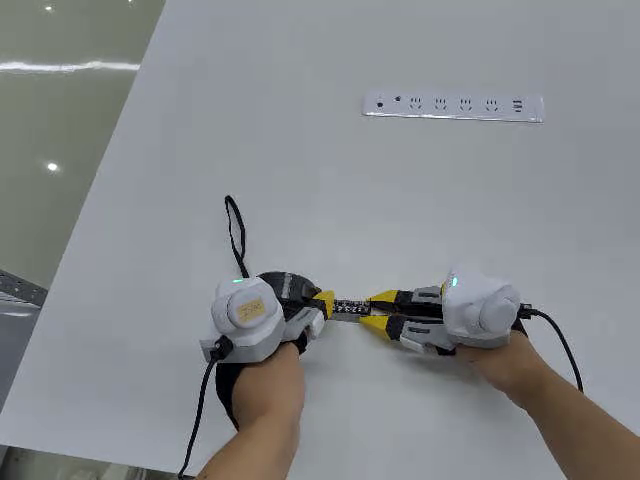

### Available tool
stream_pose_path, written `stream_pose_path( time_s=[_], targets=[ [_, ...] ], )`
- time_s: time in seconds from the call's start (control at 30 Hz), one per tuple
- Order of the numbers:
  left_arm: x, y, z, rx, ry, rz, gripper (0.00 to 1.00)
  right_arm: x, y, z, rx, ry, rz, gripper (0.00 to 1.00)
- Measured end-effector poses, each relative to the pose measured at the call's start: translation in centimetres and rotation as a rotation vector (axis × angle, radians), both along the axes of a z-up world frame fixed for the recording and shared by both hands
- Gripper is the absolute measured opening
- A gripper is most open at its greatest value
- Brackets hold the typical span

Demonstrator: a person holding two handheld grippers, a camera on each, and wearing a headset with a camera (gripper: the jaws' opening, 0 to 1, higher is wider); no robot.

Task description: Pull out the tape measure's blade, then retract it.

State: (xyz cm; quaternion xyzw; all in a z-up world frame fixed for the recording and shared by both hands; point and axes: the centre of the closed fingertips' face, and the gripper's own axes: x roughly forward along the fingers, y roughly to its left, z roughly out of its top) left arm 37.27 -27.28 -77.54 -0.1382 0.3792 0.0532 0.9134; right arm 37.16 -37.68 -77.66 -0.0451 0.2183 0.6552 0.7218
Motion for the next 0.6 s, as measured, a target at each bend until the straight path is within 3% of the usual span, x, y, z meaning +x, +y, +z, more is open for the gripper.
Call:
stream_pose_path(
  time_s=[0.6],
  targets=[
    [0.0,0.0,0.0,-0.008,-0.002,0.005,0.69,-0.2,1.6,-0.1,0.002,0.002,0.029,0.12]
  ],
)
